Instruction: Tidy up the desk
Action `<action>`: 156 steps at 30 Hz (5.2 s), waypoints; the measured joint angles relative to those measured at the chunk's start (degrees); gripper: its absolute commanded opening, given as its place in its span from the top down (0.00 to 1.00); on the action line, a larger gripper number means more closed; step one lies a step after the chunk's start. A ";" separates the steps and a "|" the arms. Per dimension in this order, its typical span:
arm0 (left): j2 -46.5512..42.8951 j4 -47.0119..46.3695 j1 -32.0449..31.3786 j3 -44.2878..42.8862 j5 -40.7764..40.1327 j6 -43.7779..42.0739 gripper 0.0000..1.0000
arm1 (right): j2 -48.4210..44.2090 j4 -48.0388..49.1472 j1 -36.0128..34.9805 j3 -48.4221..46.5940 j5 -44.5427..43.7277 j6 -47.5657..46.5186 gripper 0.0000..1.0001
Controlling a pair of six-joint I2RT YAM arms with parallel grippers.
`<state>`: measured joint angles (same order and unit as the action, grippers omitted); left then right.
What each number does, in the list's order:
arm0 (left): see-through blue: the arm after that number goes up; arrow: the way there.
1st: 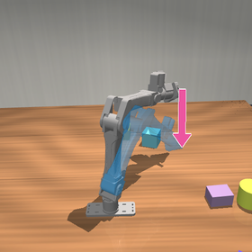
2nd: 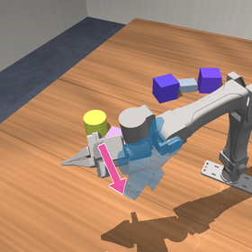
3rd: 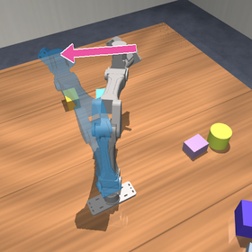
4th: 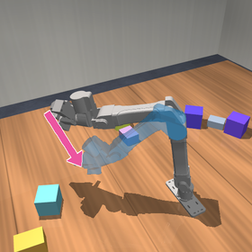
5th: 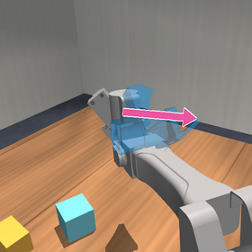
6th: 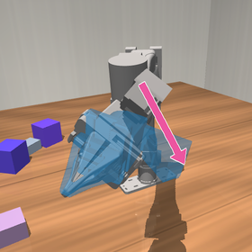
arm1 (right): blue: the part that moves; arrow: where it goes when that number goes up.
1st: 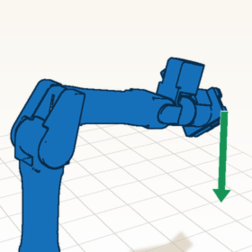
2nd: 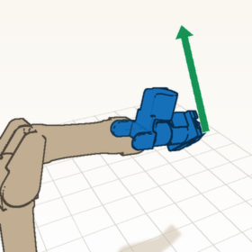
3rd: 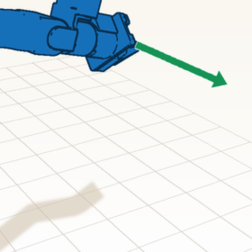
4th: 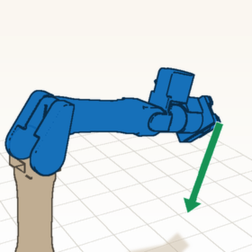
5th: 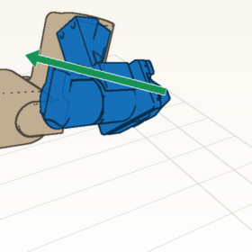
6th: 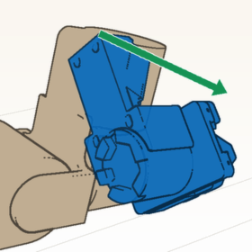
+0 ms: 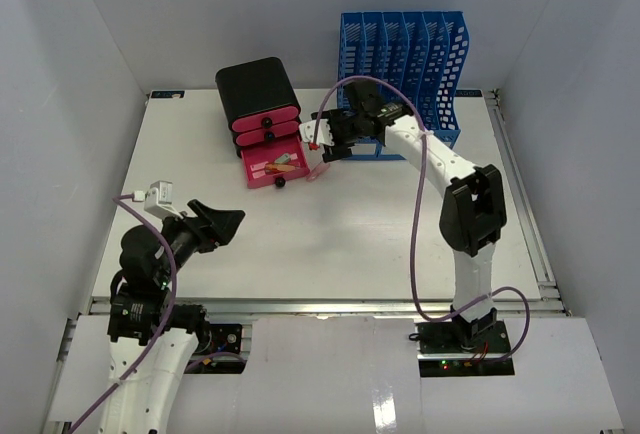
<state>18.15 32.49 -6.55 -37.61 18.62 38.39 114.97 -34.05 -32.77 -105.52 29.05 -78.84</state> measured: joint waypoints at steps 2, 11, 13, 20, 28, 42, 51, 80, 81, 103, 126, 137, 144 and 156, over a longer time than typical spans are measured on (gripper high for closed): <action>-0.02 0.03 0.00 0.43 0.08 0.01 0.15 | 3.75 -2.85 0.30 -4.30 1.36 -2.13 0.23; 0.02 0.07 0.00 1.22 0.26 0.03 0.15 | 16.71 -7.94 0.13 -9.54 1.53 -6.01 0.21; 0.09 0.04 0.00 1.26 0.29 0.09 0.15 | 18.69 -8.34 0.19 -10.21 1.09 -6.16 0.23; 0.74 0.00 0.00 1.40 0.53 0.47 0.15 | 23.03 -9.16 0.58 -13.20 -0.04 -6.08 0.29; 0.94 -0.11 0.00 1.57 0.74 0.50 0.15 | 25.23 -8.65 0.68 -16.24 -0.33 -4.84 0.37; 2.00 -0.17 0.00 1.68 0.91 0.50 0.15 | 28.56 -13.17 0.68 -21.45 -0.34 -9.08 0.57; 1.83 -0.33 0.00 2.37 0.96 0.54 0.15 | 22.83 -14.99 0.68 -12.19 -0.69 -12.72 0.56; -0.74 0.09 0.00 2.67 1.61 0.90 0.15 | 15.73 -13.73 -3.16 -0.85 -2.98 19.61 0.50; -0.74 0.09 0.00 2.67 1.61 0.90 0.15 | 15.73 -12.90 -3.40 -0.79 -3.39 20.81 0.60; -3.30 -1.58 0.00 7.67 3.06 6.22 0.15 | 12.74 -8.83 -9.61 -10.67 -11.22 22.62 0.92; -3.65 -2.14 0.00 10.16 3.32 8.61 0.15 | 22.44 17.87 -14.07 -12.33 -31.35 25.03 0.42; -3.91 -2.44 0.00 10.12 3.88 7.68 0.15 | 1.46 8.88 -9.66 2.72 -1.45 12.48 0.89; -3.98 -2.51 0.00 9.49 4.21 7.48 0.15 | 2.92 -3.50 -9.35 3.66 8.86 -4.14 0.90; -3.94 -2.80 0.00 9.35 4.32 6.39 0.15 | 14.93 2.50 -12.90 1.95 -1.11 2.63 0.92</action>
<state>14.21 29.69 -6.55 -28.26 22.94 44.78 129.90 -31.55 -45.67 -103.57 27.94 -76.20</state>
